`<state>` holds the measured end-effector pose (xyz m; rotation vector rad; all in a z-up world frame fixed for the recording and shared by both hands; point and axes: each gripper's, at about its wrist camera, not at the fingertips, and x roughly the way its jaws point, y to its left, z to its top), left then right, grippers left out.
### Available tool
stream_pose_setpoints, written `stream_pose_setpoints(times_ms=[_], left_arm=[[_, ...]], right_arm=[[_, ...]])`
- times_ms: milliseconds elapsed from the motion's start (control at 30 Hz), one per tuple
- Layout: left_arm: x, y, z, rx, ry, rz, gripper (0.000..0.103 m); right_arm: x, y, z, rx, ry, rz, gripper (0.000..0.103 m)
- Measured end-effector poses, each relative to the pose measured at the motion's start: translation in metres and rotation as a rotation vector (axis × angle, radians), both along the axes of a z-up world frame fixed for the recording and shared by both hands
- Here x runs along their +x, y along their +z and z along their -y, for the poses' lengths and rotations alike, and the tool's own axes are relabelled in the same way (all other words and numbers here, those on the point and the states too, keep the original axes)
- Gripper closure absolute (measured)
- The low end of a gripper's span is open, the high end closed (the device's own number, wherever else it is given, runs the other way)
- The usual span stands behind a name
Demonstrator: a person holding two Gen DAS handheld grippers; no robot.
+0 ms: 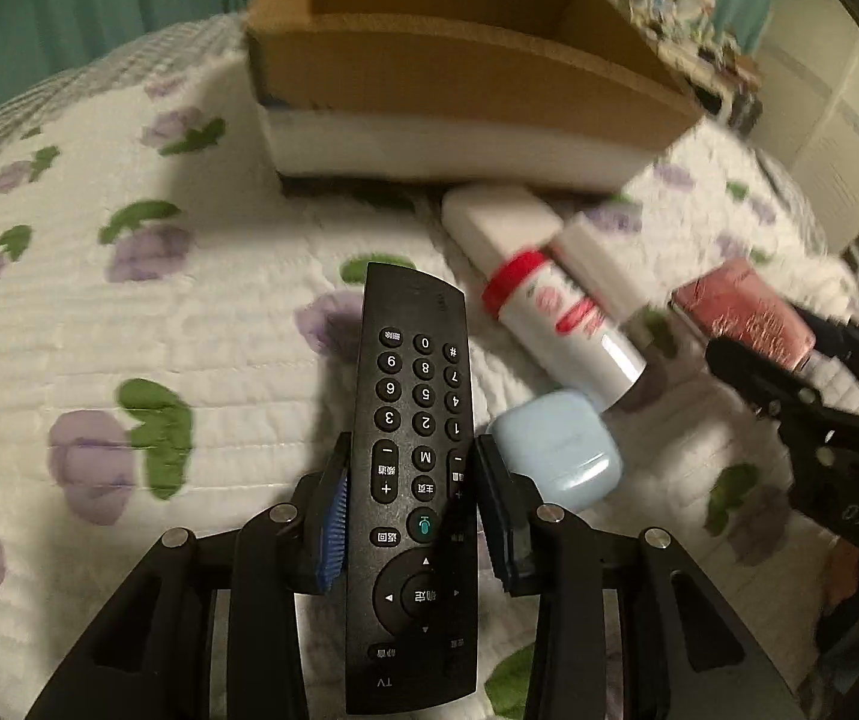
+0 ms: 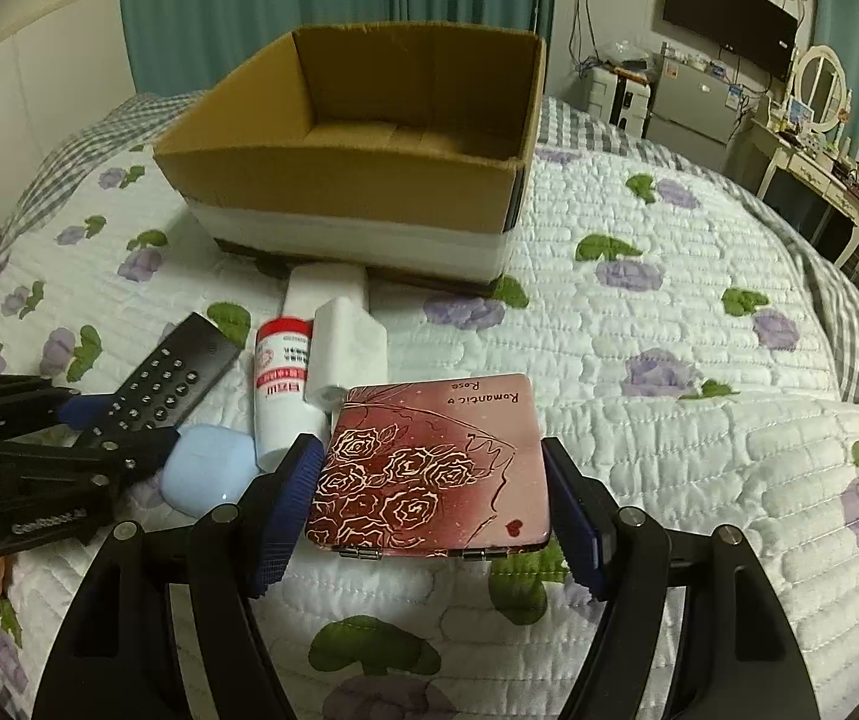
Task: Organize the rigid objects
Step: 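Lift the remote and card case and drop both into the box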
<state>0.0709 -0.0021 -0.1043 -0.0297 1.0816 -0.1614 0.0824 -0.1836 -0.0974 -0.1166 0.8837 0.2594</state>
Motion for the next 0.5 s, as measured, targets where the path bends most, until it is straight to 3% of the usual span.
stream_pose_setpoints(times_ms=[233,500], left_arm=[[-0.005,0.065,-0.012,-0.070,0.029,0.143,0.066],[0.028,0.133,-0.017,-0.077,0.023,0.279,0.065]], right_arm=[[-0.007,0.049,-0.009,0.016,0.046,0.109,0.031],[0.027,0.143,-0.021,0.056,0.082,0.279,0.031]])
